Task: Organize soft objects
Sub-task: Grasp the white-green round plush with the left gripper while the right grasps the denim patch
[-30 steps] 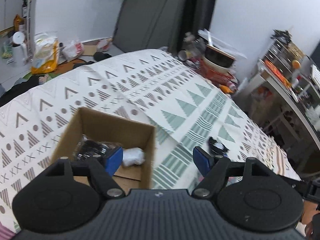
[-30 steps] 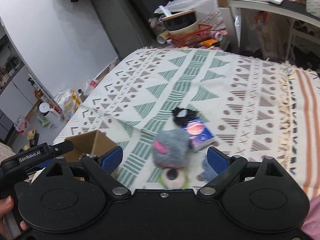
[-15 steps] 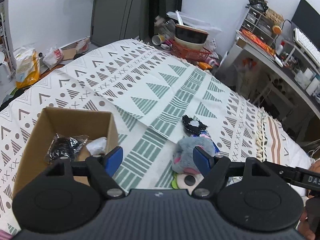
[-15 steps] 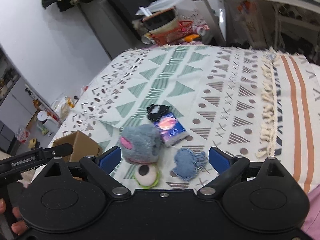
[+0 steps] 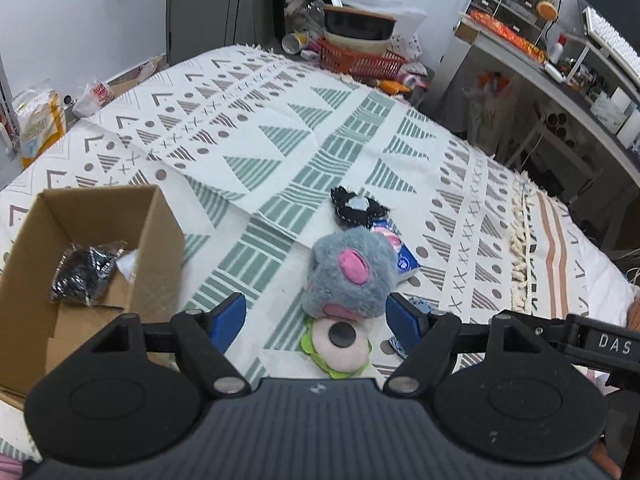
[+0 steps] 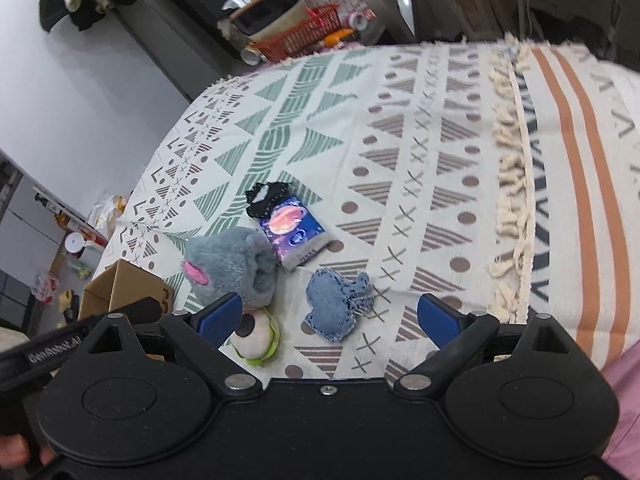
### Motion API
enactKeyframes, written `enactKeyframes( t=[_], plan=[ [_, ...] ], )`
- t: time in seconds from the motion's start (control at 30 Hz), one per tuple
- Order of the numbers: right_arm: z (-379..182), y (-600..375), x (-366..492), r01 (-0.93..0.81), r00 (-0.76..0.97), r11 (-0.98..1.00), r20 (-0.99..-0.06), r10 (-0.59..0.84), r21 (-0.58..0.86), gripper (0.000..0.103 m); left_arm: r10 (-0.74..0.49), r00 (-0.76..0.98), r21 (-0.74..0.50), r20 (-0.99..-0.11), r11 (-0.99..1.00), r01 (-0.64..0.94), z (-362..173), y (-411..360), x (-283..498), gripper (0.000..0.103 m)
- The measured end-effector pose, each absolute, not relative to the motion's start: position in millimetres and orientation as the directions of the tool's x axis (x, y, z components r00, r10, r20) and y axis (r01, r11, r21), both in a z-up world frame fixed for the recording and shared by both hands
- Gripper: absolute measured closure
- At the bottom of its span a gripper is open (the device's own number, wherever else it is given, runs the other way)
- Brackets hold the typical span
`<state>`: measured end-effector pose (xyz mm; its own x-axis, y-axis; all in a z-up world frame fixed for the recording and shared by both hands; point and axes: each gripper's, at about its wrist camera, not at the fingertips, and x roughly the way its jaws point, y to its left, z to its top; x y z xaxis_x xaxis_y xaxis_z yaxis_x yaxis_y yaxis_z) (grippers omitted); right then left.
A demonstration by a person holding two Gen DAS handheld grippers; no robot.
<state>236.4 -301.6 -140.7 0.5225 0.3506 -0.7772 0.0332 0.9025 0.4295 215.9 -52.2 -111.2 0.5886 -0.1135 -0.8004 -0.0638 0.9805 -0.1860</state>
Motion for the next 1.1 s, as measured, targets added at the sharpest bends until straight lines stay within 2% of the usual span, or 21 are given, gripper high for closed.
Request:
enactKeyframes(
  t=[0.2, 0.63, 0.87, 1.0, 1.1],
  plan=[
    [-159, -318, 245, 0.100, 0.492, 0.877, -0.790, 0.366, 0.469, 0.008, -0.109, 0.563, -0.181, -0.819, 0.981, -0.074, -131, -65, 223, 0.028],
    [-193, -323, 268, 0.132, 0.424, 0.850, -0.804, 0.417, 0.510, 0.009, -0.099, 0.504, -0.157, -0.858, 0.985, -0.074, -174, -84, 237, 0.028],
    [-213, -309, 286, 0.093, 0.373, 0.858, -0.816, 0.441, 0.506, 0.013, -0.097, 0.448, -0.149, -0.889, 0.985, -0.082, -200, -87, 249, 0.028],
    [-223, -294, 294, 0.034, 0.327, 0.870, -0.828, 0.455, 0.491, 0.014, -0.113, 0.400, -0.174, -0.910, 0.978, -0.119, -212, -84, 256, 0.031],
    [-224, -285, 296, -0.004, 0.322, 0.878, -0.831, 0.454, 0.478, 0.014, -0.091, 0.407, -0.148, -0.909, 0.983, -0.111, -214, -86, 256, 0.035]
  ],
)
